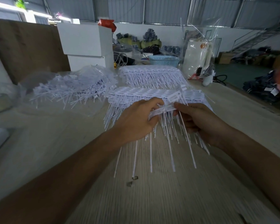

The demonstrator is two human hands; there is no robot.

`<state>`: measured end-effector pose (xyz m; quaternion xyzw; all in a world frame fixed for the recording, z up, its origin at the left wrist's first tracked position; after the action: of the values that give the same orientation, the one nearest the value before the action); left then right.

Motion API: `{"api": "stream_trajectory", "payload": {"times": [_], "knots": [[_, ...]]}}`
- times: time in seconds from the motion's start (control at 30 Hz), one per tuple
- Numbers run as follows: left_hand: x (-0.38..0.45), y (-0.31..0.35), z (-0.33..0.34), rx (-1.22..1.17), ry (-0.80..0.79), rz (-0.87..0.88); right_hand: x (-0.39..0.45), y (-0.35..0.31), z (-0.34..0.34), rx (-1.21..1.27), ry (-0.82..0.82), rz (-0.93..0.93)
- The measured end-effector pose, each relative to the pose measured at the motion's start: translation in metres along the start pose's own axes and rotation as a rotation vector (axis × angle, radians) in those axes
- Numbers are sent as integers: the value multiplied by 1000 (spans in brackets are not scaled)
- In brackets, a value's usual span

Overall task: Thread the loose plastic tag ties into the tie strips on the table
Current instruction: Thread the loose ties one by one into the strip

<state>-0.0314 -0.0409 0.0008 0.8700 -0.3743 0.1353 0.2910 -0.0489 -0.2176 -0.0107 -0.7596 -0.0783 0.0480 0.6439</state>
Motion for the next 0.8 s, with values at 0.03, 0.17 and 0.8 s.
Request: {"api": "stream_trajectory", "payload": {"times": [0.03, 0.17, 0.8], "knots": [[0, -2, 1, 33, -6, -19, 0, 0, -1, -1, 2, -6], [1, -2, -4, 66, 35, -26, 1, 0, 2, -92, 3, -64], [3, -4, -3, -131, 22, 24, -6, -25, 5, -531, 106, -361]]}}
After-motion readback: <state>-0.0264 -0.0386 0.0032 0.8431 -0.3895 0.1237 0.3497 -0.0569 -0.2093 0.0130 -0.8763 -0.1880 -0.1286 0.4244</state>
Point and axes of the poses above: each hand's wrist, its own x-axis towards the middle knuckle, its own z-axis out of the palm, y = z × x, the point moved 6 cm from there along x, towards the middle knuckle, and after that the axes turned 9 degrees about -y, right-handed, at the moved point
